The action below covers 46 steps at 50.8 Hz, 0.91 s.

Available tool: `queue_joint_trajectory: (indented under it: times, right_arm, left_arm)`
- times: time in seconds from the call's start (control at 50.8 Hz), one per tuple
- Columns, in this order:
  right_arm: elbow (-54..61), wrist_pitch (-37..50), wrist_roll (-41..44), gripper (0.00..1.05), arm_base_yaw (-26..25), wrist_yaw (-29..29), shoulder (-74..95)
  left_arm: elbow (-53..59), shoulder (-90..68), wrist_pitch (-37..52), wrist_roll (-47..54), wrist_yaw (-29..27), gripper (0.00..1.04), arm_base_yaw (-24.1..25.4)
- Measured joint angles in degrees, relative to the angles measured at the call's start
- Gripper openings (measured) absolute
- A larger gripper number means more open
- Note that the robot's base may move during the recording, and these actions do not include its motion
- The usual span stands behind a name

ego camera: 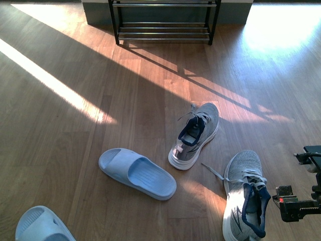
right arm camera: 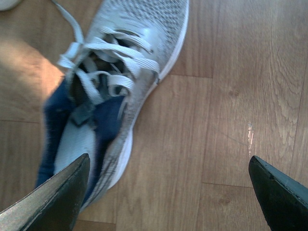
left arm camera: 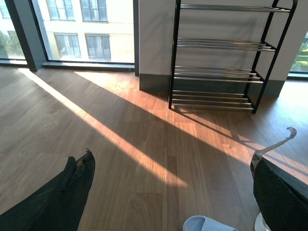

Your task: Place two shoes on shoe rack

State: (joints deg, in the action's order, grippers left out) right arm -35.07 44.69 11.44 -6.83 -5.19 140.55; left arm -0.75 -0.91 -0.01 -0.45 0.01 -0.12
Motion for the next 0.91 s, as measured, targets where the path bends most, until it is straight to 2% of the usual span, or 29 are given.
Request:
queue_joint_trajectory:
  times: [0.611,0.906]
  right_arm:
    - [-15.1,-8.3,-4.7,0.96,-2.9,0.5,15.2]
    - [-10.7,-7.6,-6.1,0.96,-3.7,-0.4,9.5]
  left_arm:
    - [0.0,0.0,0.0,0.0,0.0,0.95,0.0]
    - [0.0,0.0,0.0,0.0,0.0,0.95,0.0]
